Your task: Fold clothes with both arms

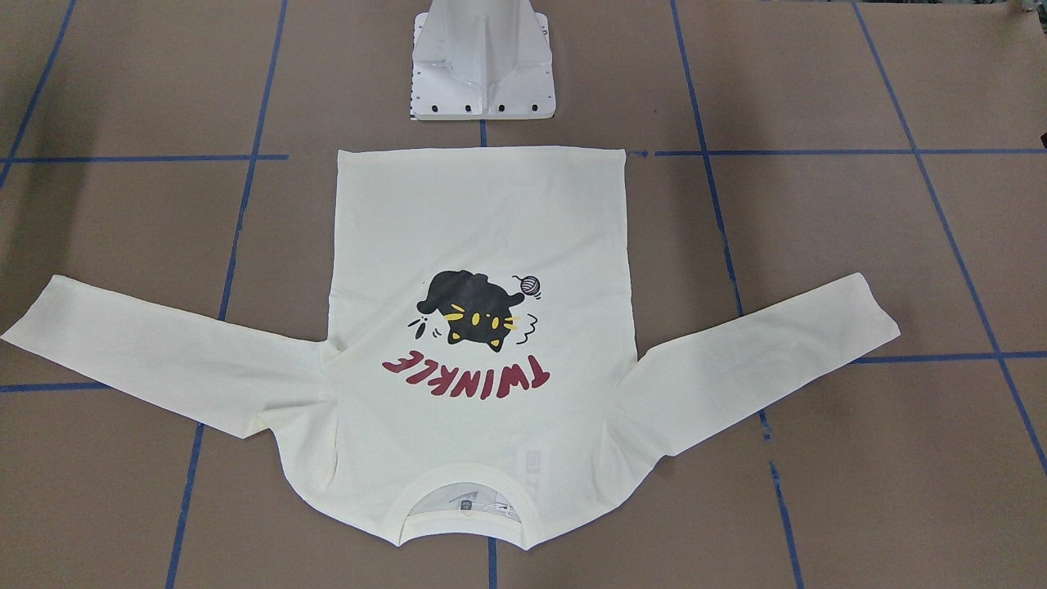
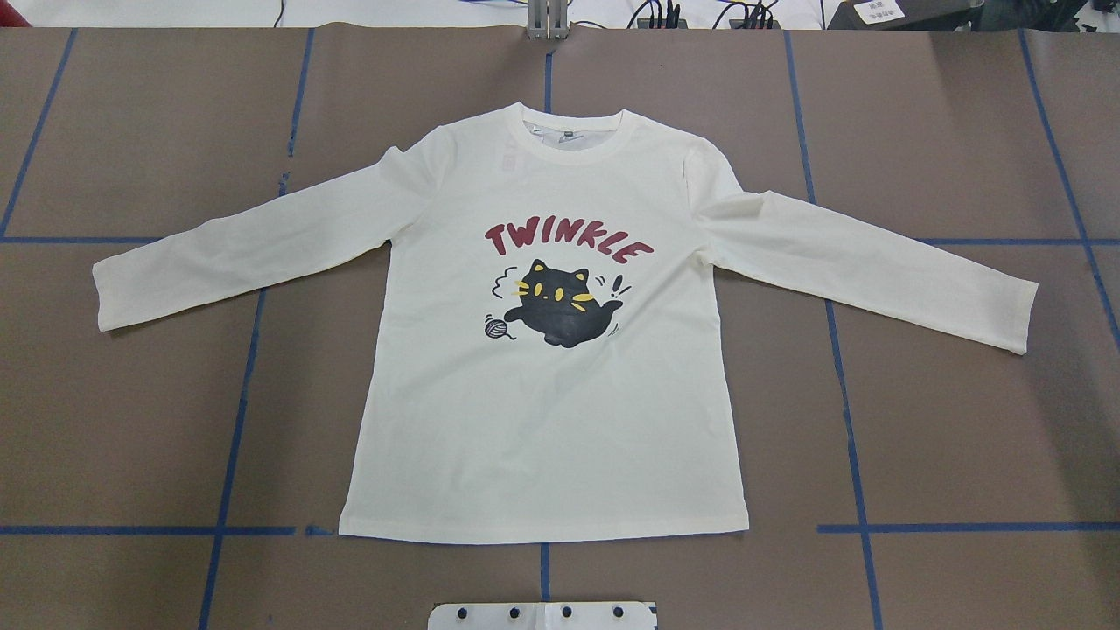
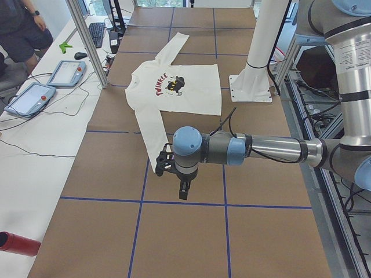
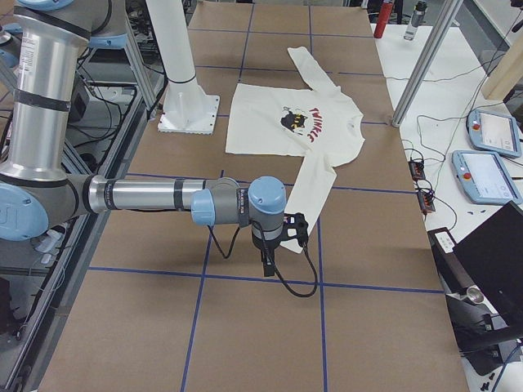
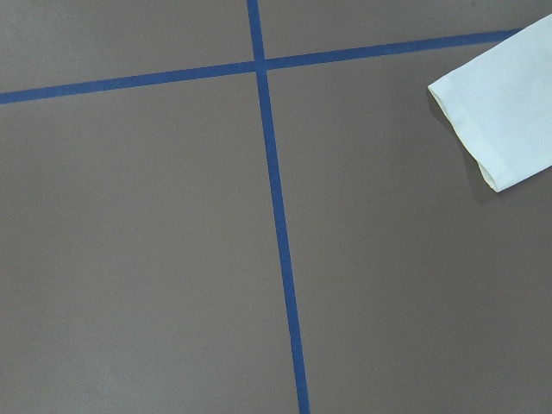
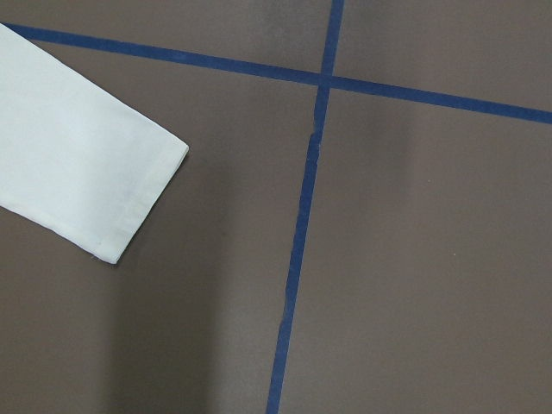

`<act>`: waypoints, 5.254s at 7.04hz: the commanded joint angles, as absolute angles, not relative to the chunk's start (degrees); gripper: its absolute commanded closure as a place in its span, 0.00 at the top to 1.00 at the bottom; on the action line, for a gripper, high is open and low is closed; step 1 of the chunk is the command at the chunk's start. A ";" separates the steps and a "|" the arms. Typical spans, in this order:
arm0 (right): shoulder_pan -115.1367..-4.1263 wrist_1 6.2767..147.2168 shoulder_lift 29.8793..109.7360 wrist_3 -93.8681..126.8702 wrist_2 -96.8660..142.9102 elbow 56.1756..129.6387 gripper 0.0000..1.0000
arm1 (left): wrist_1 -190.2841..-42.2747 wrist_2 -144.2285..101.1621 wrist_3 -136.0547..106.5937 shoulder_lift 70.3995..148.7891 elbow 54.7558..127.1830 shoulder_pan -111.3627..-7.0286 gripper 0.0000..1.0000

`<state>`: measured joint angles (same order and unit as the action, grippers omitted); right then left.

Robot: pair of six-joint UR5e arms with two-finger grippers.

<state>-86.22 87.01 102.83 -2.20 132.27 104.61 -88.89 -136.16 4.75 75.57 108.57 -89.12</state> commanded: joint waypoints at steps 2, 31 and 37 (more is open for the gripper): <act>-86.22 87.01 102.83 -2.28 132.28 106.59 1.00 | -88.94 -136.14 4.92 75.59 110.55 -89.12 1.00; -61.26 19.25 93.52 43.15 117.07 73.04 0.10 | -116.89 -135.18 5.01 82.79 107.84 -89.56 1.00; -61.35 42.60 91.06 43.15 117.16 91.76 0.00 | -116.89 -135.18 4.83 82.88 107.93 -89.65 1.00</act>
<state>-61.29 30.40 91.60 43.09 117.33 82.28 -116.90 -135.18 4.91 82.81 107.93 -89.64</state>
